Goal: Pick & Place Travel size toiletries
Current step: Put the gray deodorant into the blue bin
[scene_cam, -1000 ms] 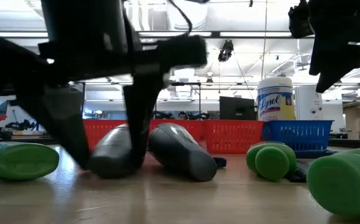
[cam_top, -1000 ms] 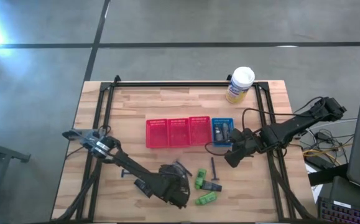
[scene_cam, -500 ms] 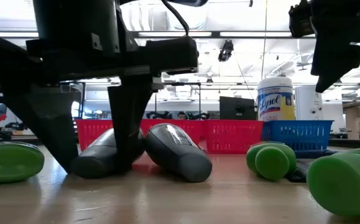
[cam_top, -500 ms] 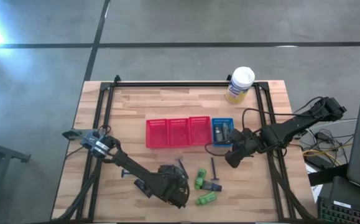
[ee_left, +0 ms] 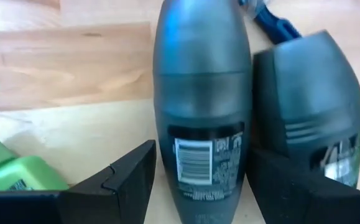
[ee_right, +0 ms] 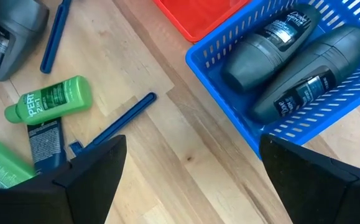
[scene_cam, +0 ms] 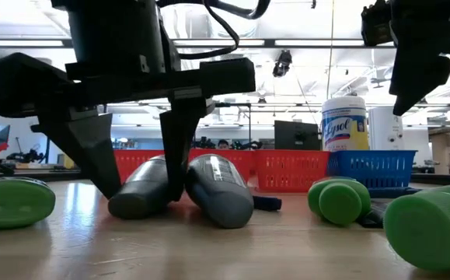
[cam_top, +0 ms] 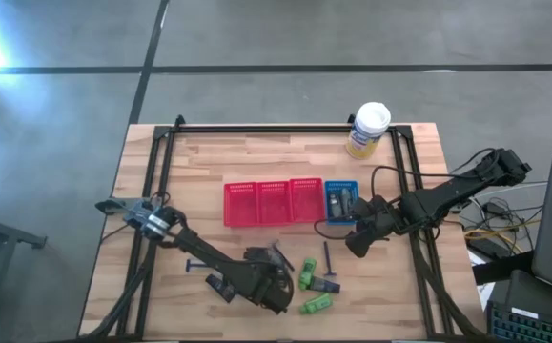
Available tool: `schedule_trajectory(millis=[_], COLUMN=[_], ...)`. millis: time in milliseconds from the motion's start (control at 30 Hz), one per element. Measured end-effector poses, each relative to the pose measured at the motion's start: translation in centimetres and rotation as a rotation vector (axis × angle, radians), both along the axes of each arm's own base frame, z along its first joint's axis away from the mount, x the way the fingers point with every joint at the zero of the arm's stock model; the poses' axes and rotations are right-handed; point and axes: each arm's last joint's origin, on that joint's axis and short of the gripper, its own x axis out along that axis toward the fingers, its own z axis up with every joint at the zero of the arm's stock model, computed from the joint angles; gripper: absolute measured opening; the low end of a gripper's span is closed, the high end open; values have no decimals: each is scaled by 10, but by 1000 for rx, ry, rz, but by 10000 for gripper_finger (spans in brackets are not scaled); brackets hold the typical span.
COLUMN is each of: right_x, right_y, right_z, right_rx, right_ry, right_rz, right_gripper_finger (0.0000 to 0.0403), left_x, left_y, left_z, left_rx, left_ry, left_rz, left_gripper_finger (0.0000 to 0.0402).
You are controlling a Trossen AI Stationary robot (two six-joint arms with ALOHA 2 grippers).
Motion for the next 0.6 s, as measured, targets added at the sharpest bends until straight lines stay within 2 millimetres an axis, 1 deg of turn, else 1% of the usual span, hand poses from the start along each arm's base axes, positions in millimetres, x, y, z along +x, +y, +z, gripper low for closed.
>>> schedule_trajectory(millis=[200, 433, 533, 600], right_x=[0, 0, 0, 0], right_y=[0, 0, 0, 0], right_z=[0, 0, 0, 0], right_rx=[-13, -17, -17, -17], right_ry=[-1, 2, 2, 3], right_rz=[10, 9, 9, 9], right_gripper_finger=[364, 364, 364, 364], left_x=[2, 5, 5, 5], left_y=[12, 19, 20, 20], left_z=[-3, -11, -12, -12], left_rx=[45, 25, 27, 24], left_ry=[25, 14, 19, 31], left_rz=[-10, -23, -37, -61], left_gripper_finger=[246, 274, 271, 258])
